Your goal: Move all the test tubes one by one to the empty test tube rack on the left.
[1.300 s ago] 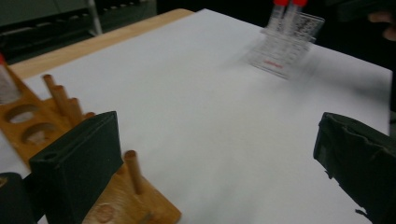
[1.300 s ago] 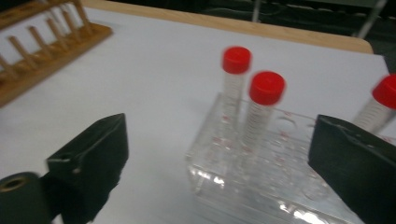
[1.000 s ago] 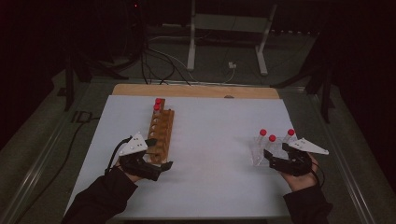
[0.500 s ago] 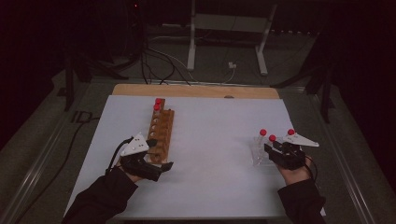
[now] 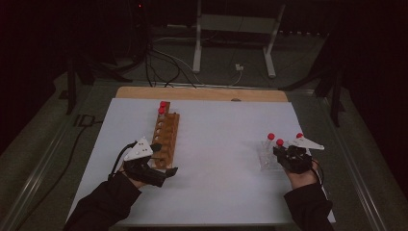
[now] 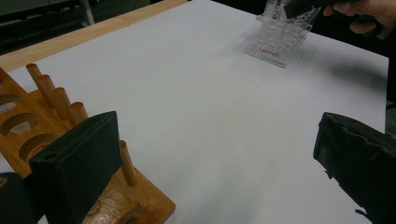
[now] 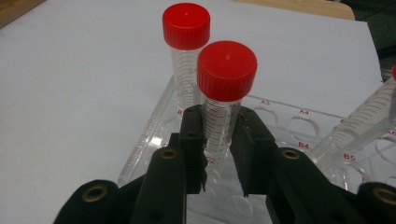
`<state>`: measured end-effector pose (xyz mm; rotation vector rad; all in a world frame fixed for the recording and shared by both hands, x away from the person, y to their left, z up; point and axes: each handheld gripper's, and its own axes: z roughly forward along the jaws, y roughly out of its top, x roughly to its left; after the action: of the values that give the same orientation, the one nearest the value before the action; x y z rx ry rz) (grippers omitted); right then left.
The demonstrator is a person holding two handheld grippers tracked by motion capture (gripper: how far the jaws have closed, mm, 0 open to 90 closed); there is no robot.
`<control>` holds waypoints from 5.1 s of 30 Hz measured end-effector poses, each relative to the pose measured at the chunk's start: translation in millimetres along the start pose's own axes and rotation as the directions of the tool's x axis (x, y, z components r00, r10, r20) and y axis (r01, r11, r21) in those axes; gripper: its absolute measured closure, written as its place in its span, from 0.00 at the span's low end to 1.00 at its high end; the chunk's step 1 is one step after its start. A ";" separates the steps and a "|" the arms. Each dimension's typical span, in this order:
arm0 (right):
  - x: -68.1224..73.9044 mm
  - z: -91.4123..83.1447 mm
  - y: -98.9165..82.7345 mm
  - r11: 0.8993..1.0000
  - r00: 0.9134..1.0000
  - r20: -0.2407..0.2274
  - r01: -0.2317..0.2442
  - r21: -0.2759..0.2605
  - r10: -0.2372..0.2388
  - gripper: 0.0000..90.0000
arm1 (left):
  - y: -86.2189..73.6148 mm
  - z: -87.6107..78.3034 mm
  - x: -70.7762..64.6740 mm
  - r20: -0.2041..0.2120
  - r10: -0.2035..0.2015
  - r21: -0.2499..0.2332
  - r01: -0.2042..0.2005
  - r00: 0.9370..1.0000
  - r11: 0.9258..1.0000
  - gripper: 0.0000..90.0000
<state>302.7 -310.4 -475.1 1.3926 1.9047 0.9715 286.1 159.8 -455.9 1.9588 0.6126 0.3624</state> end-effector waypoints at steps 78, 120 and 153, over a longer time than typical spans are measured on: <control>123.2 -27.7 17.9 0.965 0.895 -0.361 0.239 -0.105 -0.261 0.83 | 46.4 39.5 -30.0 0.184 0.080 0.031 -0.087 0.980 0.996 0.03; 146.9 -25.3 12.8 0.955 0.849 -0.438 0.280 -0.099 -0.295 0.83 | 74.5 87.5 -70.1 0.286 0.178 0.019 -0.191 0.942 0.981 0.68; 129.8 -31.8 17.8 0.968 0.866 -0.432 0.215 -0.129 -0.250 0.55 | 86.7 71.3 -50.1 0.212 0.188 0.008 -0.194 0.959 0.981 0.80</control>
<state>249.9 -189.6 -447.0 0.9138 2.2724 1.3088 303.0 47.2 -409.5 2.0568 0.2945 0.2608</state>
